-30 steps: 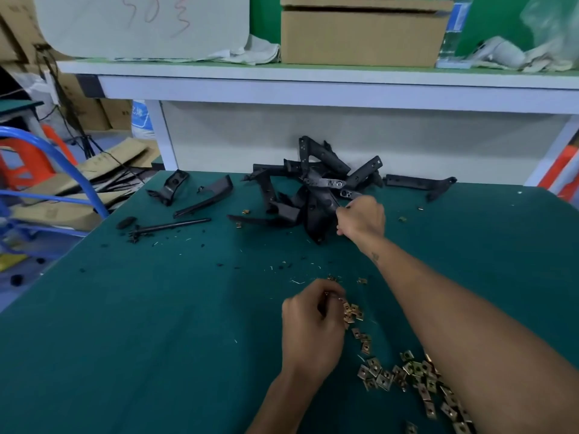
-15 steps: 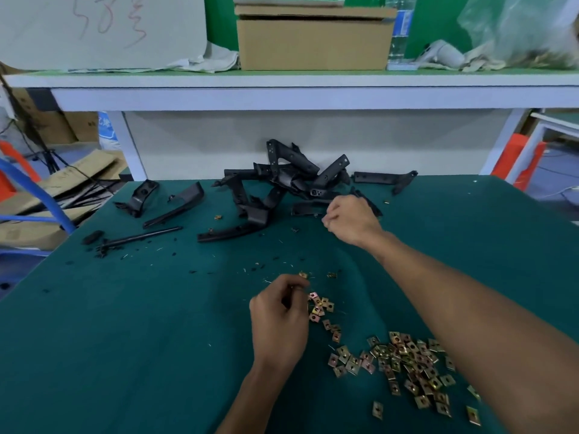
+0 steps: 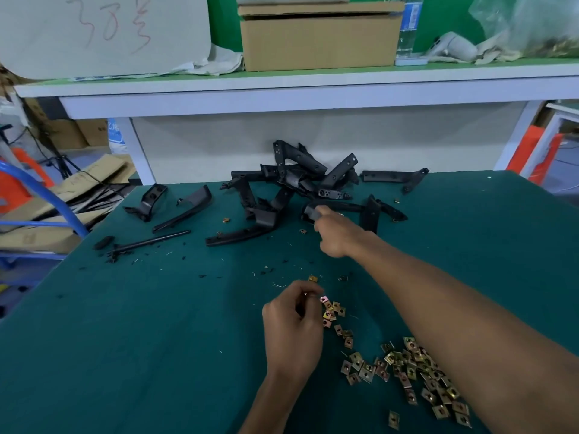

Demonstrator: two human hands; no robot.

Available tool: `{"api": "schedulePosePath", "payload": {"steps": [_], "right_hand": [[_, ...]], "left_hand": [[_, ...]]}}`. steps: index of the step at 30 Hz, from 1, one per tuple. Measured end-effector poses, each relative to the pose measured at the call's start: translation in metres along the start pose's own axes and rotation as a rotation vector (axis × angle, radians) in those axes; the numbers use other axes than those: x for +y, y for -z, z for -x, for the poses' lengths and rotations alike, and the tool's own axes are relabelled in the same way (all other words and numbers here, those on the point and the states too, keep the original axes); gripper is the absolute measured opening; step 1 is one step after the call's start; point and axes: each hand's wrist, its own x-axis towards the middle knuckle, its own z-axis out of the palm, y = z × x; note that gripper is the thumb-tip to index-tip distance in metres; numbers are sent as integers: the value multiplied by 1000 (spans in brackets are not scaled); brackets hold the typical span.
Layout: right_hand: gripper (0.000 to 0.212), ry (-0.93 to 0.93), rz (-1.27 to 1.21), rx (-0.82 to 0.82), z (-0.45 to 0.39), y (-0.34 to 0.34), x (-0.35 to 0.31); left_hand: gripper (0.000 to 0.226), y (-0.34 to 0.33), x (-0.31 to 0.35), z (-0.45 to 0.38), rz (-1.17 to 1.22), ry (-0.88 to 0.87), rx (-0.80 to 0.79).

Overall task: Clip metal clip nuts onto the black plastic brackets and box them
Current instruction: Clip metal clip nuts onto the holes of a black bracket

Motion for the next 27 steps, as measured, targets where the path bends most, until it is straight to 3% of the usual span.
{"api": "schedulePosePath", "payload": {"steps": [4, 7, 10, 13, 15, 19, 23, 27], "right_hand": [[16, 54, 185, 117, 9, -7, 1], [25, 135, 195, 278, 17, 0, 4], [45, 203, -24, 544, 28, 31, 2], [34, 230, -468, 804, 58, 63, -7], [27, 196, -803, 776, 87, 72, -14], [36, 99, -1315, 470, 151, 57, -21], [39, 57, -1427, 341, 189, 25, -20], [47, 130, -1426, 391, 205, -2, -19]], "left_hand": [[26, 1, 0, 0, 15, -15, -4], [27, 3, 0, -1, -14, -44, 11], [29, 4, -1, -1, -82, -59, 80], [24, 5, 2, 1, -191, -113, 187], [37, 2, 3, 2, -327, -187, 247], [74, -3, 7, 6, -502, -288, 313], [78, 5, 11, 4, -742, -386, 247], [67, 8, 9, 9, -590, -283, 84]]}}
